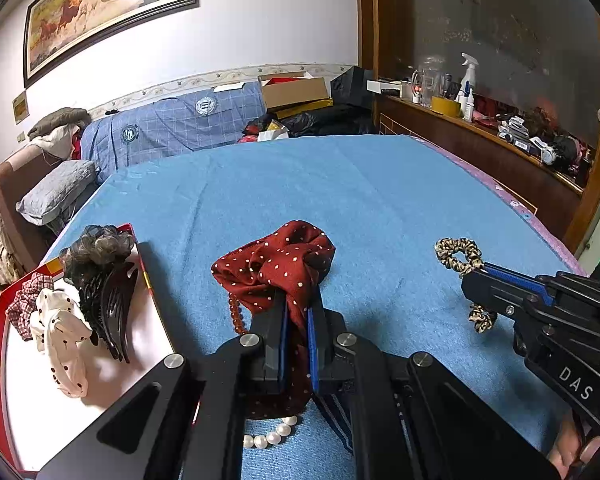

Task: Organize jewelry
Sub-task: 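Lift both scrunchies and carry them toward the red box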

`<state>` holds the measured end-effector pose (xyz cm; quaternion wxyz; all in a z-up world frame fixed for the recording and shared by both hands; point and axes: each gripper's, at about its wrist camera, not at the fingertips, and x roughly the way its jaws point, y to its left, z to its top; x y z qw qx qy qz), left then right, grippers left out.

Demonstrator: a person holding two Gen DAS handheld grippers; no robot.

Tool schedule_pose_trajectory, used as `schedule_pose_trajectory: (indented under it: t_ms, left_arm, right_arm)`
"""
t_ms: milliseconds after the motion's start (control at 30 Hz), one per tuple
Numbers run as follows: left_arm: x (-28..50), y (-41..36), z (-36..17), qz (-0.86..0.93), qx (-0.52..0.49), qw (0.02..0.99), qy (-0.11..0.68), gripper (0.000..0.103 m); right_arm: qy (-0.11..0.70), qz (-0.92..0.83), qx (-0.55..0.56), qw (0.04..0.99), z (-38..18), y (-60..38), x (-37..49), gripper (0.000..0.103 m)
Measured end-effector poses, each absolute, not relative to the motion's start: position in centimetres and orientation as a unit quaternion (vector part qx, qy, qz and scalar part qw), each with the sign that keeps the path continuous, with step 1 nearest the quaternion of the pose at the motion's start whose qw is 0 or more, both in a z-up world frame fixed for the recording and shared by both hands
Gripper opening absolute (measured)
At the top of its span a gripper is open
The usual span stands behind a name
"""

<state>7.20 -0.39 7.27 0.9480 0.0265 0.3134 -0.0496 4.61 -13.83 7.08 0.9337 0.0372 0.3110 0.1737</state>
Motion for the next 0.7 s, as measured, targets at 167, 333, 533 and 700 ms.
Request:
schedule_pose_trajectory:
  t_ms: [167,333,533,700]
  left_arm:
    - [7.37,-0.34,7.18,-0.048,0.026,0.947,0.315,0.007]
    - [7.44,-0.25,7.17,-0.047,0.025,0.949,0.310,0.007]
    - [7.62,-0.37,7.05,-0.048,0.026,0.948,0.314,0.007]
    - [7.56,-0.39,7.07,-0.047,0.027,0.948,0.313,0.007]
  right_arm:
    - [0.310,0.177,0.039,0.933,7.14,-13.72,4.54,0.012]
    - [0.313,0.179,0.040,0.932,7.03,-13.66,4.57,0.012]
    - [0.313,0.180,0.041,0.932,7.06,-13.82,4.56,0.012]
    - [0.315,0.180,0.043,0.931,7.02,-13.96,4.55,0.012]
